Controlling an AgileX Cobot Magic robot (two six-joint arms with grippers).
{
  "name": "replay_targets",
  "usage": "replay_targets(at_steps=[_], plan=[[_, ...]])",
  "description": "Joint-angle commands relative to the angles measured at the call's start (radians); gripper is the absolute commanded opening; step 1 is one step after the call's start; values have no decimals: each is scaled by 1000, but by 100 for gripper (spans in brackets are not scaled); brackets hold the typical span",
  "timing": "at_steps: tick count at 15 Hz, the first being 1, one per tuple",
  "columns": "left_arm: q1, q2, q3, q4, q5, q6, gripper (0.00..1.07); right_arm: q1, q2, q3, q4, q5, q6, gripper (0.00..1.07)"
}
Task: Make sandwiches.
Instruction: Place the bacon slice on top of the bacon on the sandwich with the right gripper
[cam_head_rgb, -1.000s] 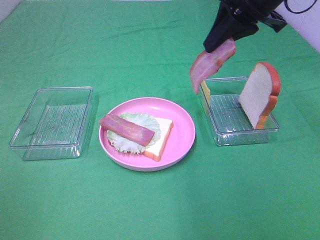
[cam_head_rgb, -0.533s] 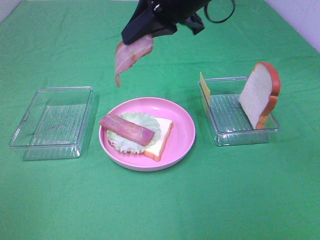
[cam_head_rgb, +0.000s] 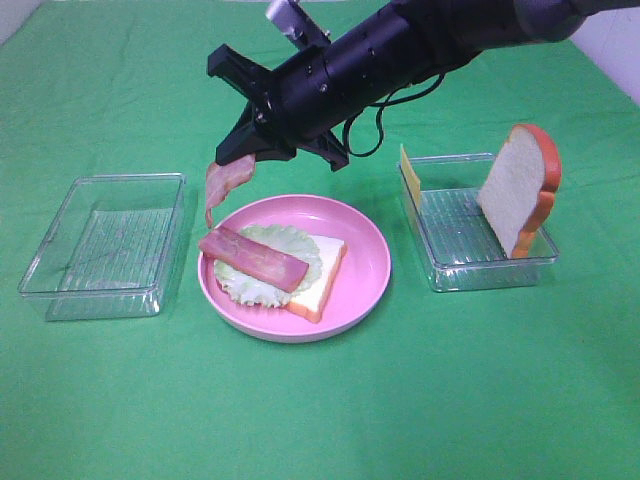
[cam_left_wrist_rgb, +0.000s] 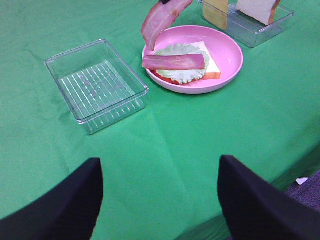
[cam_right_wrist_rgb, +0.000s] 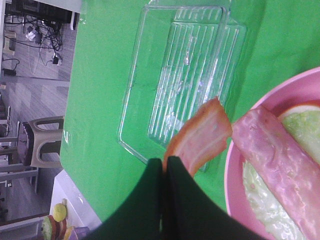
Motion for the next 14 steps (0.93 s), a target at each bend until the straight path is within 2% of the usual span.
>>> replay_targets(at_steps=[1, 4, 12, 13, 14], plan=[[-2, -22, 2, -4, -9, -4, 64, 1, 36, -3, 29, -11, -2, 0], [-2, -22, 2, -4, -9, -4, 64, -19, 46, -3, -45, -6, 34, 0], [-2, -22, 2, -4, -9, -4, 64, -36, 46, -3, -442, 34, 346, 0], [-2, -22, 2, -4, -9, -4, 64, -36, 46, -3, -472, 34, 399, 2], [-2, -22, 2, -4, -9, -4, 64, -36, 46, -3, -476, 30, 411, 25]])
